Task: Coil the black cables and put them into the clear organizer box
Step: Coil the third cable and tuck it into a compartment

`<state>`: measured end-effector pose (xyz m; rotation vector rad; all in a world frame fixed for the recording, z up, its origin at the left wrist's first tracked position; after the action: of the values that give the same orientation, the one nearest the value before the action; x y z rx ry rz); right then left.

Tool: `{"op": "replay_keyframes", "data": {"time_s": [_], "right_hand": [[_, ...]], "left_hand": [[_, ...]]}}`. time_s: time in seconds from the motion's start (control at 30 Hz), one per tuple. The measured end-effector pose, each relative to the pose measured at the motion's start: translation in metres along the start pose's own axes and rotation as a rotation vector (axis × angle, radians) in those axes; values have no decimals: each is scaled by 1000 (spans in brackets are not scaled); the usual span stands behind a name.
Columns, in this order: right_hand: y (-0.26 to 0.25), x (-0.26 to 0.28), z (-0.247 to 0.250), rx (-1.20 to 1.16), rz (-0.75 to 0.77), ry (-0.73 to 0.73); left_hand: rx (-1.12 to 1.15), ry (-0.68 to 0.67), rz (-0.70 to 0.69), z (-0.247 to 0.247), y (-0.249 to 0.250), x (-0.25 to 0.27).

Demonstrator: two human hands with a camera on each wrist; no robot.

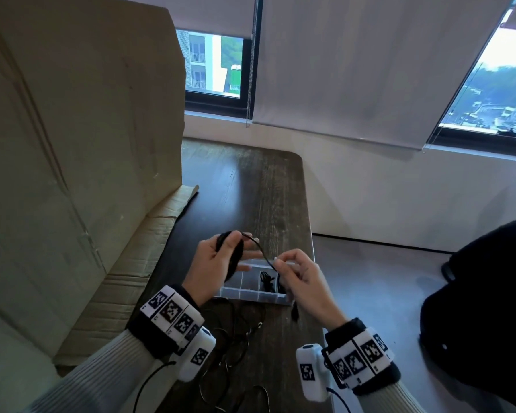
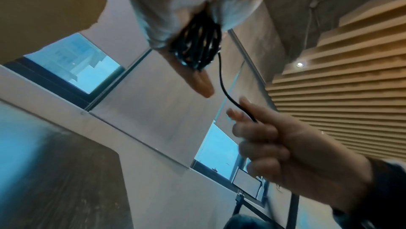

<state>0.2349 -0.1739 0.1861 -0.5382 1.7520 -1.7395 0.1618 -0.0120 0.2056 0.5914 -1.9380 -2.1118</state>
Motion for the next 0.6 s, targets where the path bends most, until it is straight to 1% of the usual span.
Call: {"op": "replay_keyframes", "data": {"time_s": [0.07, 0.17, 0.27, 0.37, 0.4, 0.43, 0.47, 0.5, 0.53, 0.57, 0.6], "right_hand": [[6, 3, 1, 10, 11, -20], [13, 6, -2, 68, 48, -43], [25, 7, -11, 108, -54, -82], [36, 15, -30, 158, -167, -192], [37, 18, -36, 182, -173, -218], [36, 21, -42, 219, -162, -240], [32, 24, -46, 271, -135, -267], [25, 26, -51, 325, -87, -299], [17, 28, -55, 381, -29, -332], [7, 29, -58, 441, 29, -358], [-5, 30, -60, 504, 75, -374]], "left_hand": [[73, 48, 40, 11, -3, -5], [143, -11, 51, 10, -3, -6], [240, -24, 40, 0, -1, -3], [378, 43, 62, -4, 2, -10], [352, 77, 68, -2, 1, -13], [263, 107, 61, -1, 1, -15], [112, 127, 31, 1, 0, -18], [-101, 129, -28, 2, -2, -19], [-350, 100, -112, 0, -4, -19], [-594, 33, -193, -6, -9, -17], [-779, -51, -232, -14, -18, -15]]}}
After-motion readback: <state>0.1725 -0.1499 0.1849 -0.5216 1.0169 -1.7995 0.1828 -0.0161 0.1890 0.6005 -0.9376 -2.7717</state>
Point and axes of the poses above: each hand's wrist, its own x-axis away from the middle knuckle, its own z-axis out of the back of the hand, y = z × x, the point moved 6 cm from there along -x, towards the middle knuckle, and after that the axes turned 13 degrees about -x, right-handed, at the moved point
